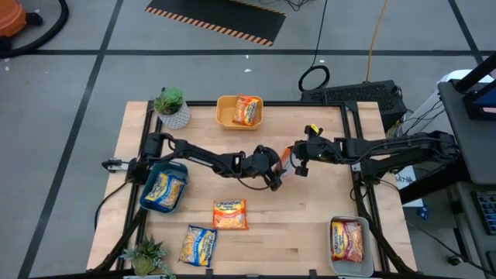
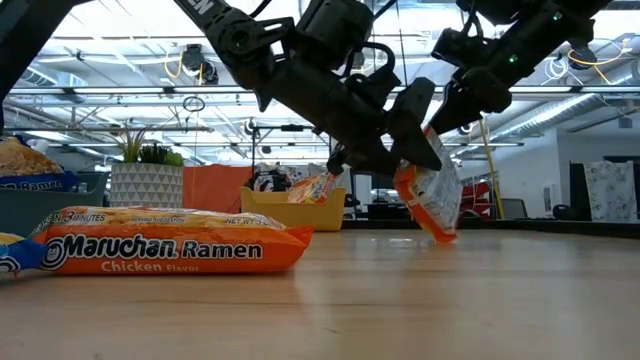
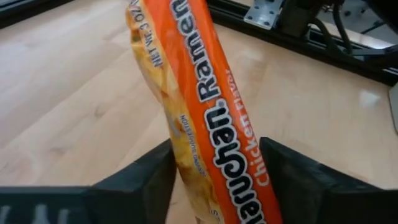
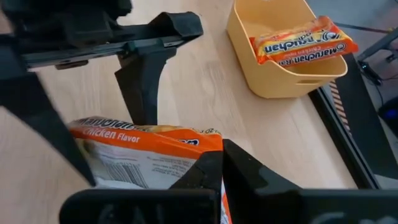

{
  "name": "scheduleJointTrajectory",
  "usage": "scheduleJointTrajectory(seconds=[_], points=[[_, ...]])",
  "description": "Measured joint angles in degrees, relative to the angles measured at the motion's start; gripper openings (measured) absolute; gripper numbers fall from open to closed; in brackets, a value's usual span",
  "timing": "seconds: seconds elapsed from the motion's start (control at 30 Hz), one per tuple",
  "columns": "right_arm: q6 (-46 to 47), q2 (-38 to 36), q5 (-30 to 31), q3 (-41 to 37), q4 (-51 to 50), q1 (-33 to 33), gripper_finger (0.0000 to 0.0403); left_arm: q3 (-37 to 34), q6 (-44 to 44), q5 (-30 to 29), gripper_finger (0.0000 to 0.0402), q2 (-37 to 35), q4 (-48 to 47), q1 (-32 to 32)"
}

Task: Sort Maruchan noodles
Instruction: Put the right orange noodle pack into the yellow bin

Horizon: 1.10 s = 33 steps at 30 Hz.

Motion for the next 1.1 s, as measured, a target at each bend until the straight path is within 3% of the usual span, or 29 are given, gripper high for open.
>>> scheduleJointTrajectory(seconds=[0.33, 0.5, 0.67, 0.9, 1.1], points=[[-0.3, -0.2, -1.5, 0.0, -1.1, 0.2, 0.0001, 0.0, 2.8, -0.3, 0.0115, 0.0, 0.0, 0.1], [-2.7, -3.1, 1.6, 0.0, -1.2, 0.2, 0.0029, 0.0, 6.3, -0.1, 0.0121, -0.6, -0.9, 0.0], [-3.6, -11.3, 2.1, 0.0, -2.4, 0.2, 0.0083, -0.1, 10.0, -1.8, 0.0128, -4.5, -6.5, 0.0], [-3.2, -25.3, 4.5, 0.0, -4.5, 0.2, 0.0144, -0.1, 22.4, -10.2, 0.013, -14.0, -17.7, 0.0], [-1.0, -32.2, 4.6, 0.0, -8.1, 1.0, 0.0159, 0.0, 35.7, -24.4, 0.013, -20.1, -19.9, 0.3]])
